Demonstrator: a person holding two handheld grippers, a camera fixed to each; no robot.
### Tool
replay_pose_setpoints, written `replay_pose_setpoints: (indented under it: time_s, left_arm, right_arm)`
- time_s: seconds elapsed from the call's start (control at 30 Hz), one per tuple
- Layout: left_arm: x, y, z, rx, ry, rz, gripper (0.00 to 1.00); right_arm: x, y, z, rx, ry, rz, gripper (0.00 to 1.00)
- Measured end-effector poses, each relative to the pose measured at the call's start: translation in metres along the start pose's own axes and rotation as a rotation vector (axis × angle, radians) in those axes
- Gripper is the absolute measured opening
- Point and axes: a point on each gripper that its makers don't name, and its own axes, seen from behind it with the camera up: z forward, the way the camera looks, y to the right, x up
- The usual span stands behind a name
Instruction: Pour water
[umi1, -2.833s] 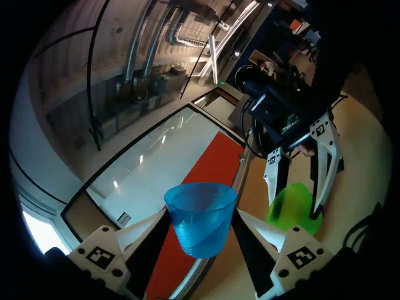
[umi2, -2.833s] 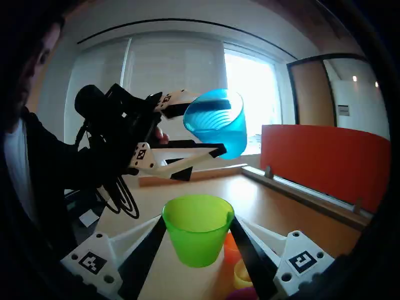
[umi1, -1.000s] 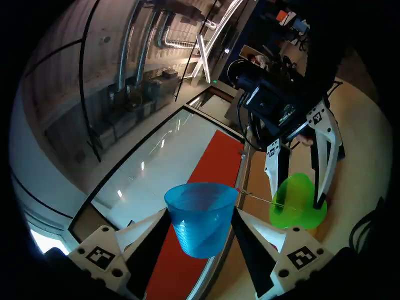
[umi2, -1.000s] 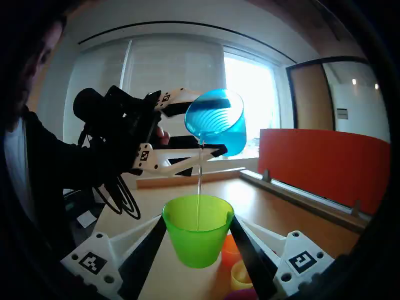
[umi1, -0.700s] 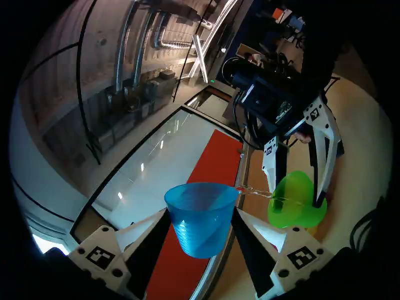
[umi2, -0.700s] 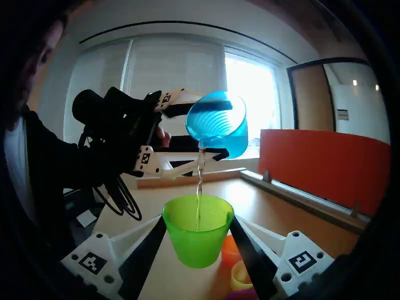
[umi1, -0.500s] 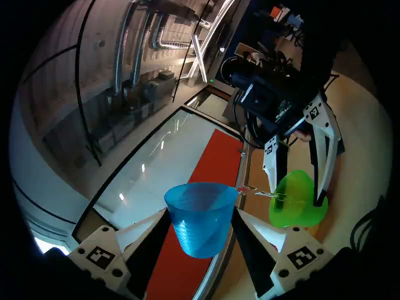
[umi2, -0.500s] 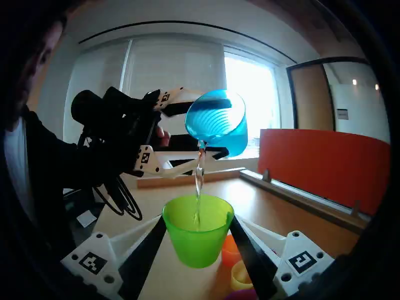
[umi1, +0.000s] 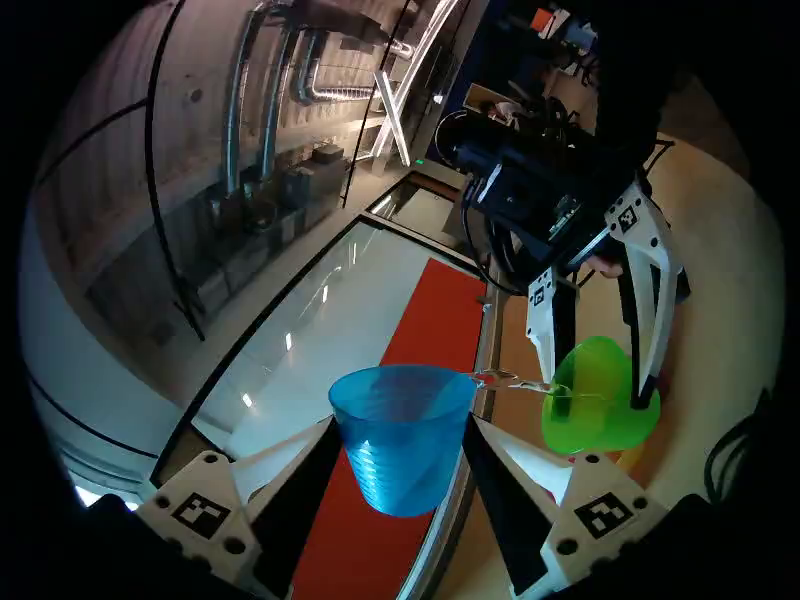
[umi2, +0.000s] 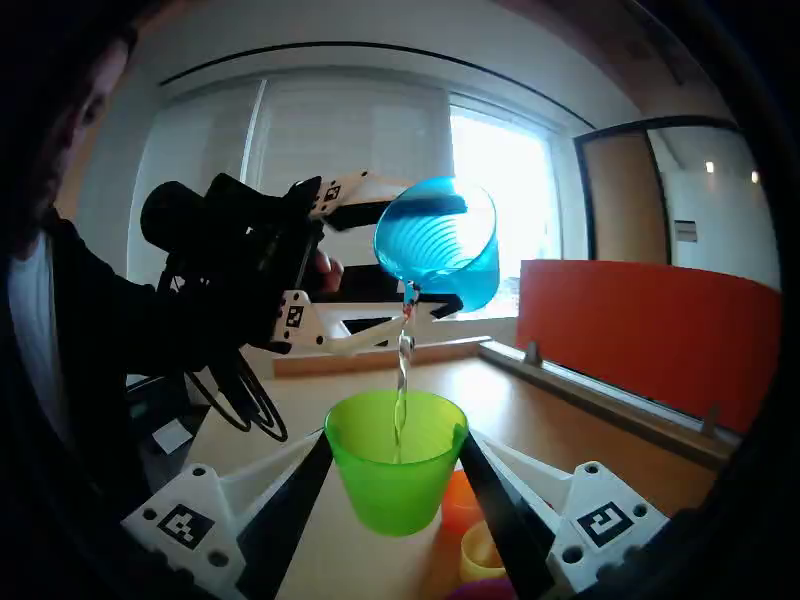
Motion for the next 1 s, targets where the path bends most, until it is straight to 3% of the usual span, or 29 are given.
replay_pose_setpoints:
  time_s: [1.0]
  left_arm:
    - [0.0032,0.0011,0.0006,0.001,0.002,0.071,0.83]
  right_arm:
    - [0.0024,-0.0010,-0.0001,-0.001,0.000,-0.013,0.90]
